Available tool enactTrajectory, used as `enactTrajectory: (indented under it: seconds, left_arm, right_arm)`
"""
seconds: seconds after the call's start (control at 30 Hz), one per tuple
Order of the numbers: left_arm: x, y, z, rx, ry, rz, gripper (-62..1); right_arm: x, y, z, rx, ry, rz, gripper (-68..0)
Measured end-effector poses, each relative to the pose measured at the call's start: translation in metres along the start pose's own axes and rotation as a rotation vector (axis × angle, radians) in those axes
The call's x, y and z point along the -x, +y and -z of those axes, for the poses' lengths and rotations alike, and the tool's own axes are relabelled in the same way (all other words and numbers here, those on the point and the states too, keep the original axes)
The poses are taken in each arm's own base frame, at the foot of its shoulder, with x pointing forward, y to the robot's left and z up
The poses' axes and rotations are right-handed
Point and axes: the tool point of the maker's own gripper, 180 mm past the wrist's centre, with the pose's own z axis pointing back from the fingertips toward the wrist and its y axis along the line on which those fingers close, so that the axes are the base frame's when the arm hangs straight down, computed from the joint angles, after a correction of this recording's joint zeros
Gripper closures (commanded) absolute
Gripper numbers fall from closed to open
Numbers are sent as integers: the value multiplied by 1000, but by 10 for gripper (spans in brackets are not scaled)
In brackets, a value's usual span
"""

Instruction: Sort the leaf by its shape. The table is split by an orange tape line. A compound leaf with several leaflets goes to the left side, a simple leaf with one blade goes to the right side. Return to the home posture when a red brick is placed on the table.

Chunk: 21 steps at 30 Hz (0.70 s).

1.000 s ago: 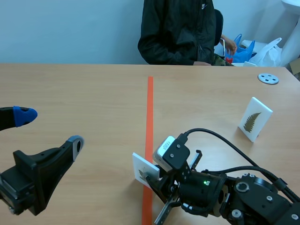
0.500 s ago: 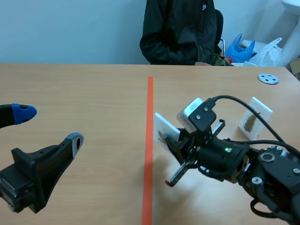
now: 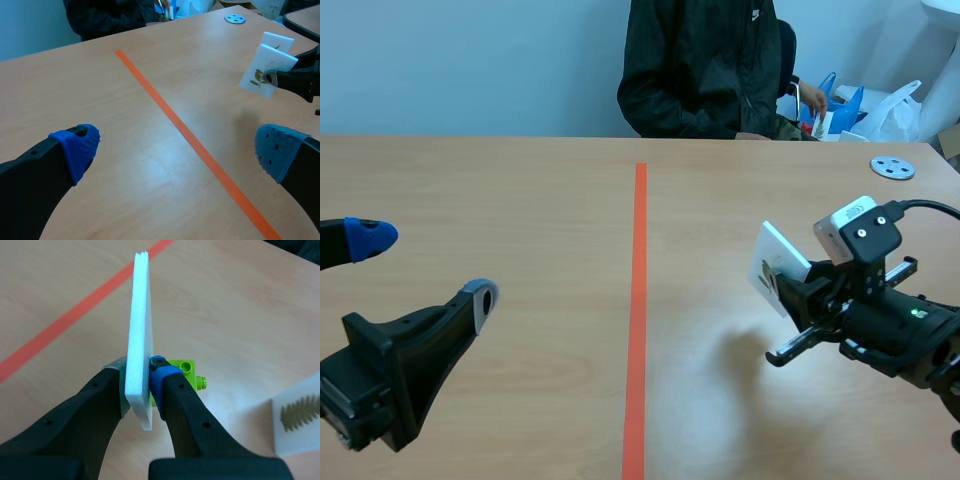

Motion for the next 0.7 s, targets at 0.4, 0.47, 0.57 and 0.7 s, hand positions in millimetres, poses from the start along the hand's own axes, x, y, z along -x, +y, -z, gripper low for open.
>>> enactTrajectory:
  seconds: [0.4,0.47,0.57,0.7]
  left_arm:
    - [-1,-1,0,-13,-14,-25,-623]
    - [-1,-1,0,-13,-13,-25,-623]
    - [-1,-1,0,-13,-13,-25,-623]
    - [-1,-1,0,-13,-13,-25,-623]
  right_arm:
    - [32,-28,-13,115,56,107,-20]
    - [37,-34,-16,157,61,116,-19]
    - [46,-44,-19,205,68,151,-19]
    - [63,-61,-20,283,109,174,-19]
